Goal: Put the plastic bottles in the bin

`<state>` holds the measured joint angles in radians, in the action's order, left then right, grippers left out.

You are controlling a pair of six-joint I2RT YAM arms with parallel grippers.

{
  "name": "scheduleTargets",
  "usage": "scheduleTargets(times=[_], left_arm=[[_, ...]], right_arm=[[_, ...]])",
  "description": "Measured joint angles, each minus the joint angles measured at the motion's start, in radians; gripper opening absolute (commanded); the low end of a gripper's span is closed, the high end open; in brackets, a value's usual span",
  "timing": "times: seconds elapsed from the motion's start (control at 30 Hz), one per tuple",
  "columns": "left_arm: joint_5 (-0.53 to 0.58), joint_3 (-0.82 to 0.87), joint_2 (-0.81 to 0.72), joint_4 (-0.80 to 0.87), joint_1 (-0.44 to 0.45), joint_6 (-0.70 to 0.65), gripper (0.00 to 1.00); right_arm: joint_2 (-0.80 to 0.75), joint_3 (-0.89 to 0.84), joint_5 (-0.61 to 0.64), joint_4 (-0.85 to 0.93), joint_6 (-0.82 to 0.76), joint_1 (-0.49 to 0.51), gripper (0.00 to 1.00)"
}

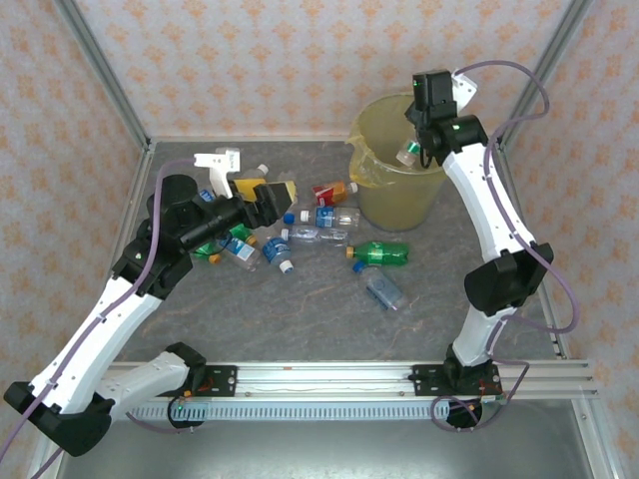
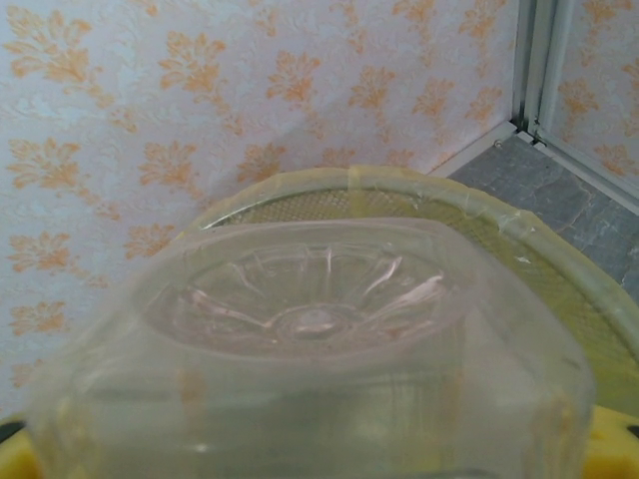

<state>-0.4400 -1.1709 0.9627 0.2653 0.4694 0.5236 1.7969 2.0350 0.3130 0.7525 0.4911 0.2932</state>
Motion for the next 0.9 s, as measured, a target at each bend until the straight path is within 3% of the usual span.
scheduleTargets(times=[0.13, 0.43, 0.5, 0.9], left_arm=[[0.023, -0.011, 0.004, 0.019, 0.0, -0.001, 0.99], [0.045, -0.026, 0.027, 0.05, 0.0, -0.001, 0.99], [0.047, -0.026, 0.033, 0.055, 0.0, -0.001, 0.99], [0.02, -0.005, 0.068, 0.066, 0.017, -0.017, 0.99]], right_arm=[[0.007, 0.0, -0.014, -0.001, -0.006, 0.0, 0.89], [-0.016, -0.026, -0.059, -0.002, -0.006, 0.001, 0.9], [-0.049, -0.059, -0.068, -0.001, -0.009, 0.003, 1.0], [-0.296, -0.165, -0.065, 0.093, -0.078, 0.114, 1.0]])
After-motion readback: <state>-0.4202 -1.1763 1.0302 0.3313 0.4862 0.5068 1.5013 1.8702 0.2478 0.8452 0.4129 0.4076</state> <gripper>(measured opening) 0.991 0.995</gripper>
